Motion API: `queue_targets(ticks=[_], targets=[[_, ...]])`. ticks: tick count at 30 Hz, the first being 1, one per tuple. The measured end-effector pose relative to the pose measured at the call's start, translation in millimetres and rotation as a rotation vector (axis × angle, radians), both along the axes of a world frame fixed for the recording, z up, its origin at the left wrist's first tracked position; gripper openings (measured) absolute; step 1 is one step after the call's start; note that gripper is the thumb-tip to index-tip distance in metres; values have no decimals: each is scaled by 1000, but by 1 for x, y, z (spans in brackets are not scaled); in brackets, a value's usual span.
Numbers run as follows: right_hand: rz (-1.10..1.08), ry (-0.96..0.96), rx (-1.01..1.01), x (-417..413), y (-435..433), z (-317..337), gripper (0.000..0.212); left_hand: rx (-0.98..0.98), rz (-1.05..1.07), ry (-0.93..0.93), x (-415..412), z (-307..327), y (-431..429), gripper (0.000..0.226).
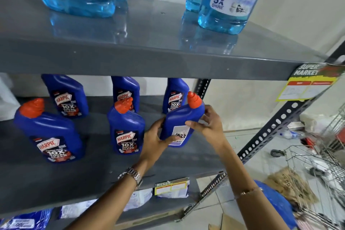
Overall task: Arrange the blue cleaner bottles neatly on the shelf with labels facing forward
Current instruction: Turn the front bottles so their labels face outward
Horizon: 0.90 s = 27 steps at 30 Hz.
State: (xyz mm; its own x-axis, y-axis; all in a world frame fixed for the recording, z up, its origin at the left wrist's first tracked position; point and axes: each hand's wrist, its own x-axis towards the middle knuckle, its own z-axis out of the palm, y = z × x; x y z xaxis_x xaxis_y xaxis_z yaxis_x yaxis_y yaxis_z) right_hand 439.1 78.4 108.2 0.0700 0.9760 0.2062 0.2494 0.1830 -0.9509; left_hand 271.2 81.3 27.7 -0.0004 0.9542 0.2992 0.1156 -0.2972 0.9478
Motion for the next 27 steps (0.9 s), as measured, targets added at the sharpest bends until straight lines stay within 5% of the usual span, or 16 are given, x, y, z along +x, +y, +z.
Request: queue_targets(ticks=[6, 10, 15, 21, 27], targets=[[-43, 18, 119, 7, -15, 35, 47, -8, -166, -76, 7, 32, -7, 67], [-187, -28, 99, -5, -23, 32, 51, 53, 82, -55, 27, 26, -34, 75], [-254, -53, 64, -24, -35, 23, 58, -20, 75, -47, 53, 21, -50, 107], [199, -410, 66, 1, -25, 58, 49, 28, 6, 47, 29, 24, -38, 70], [84, -254, 142, 1, -12, 65, 34, -21, -193, 77, 20, 34, -16, 65]])
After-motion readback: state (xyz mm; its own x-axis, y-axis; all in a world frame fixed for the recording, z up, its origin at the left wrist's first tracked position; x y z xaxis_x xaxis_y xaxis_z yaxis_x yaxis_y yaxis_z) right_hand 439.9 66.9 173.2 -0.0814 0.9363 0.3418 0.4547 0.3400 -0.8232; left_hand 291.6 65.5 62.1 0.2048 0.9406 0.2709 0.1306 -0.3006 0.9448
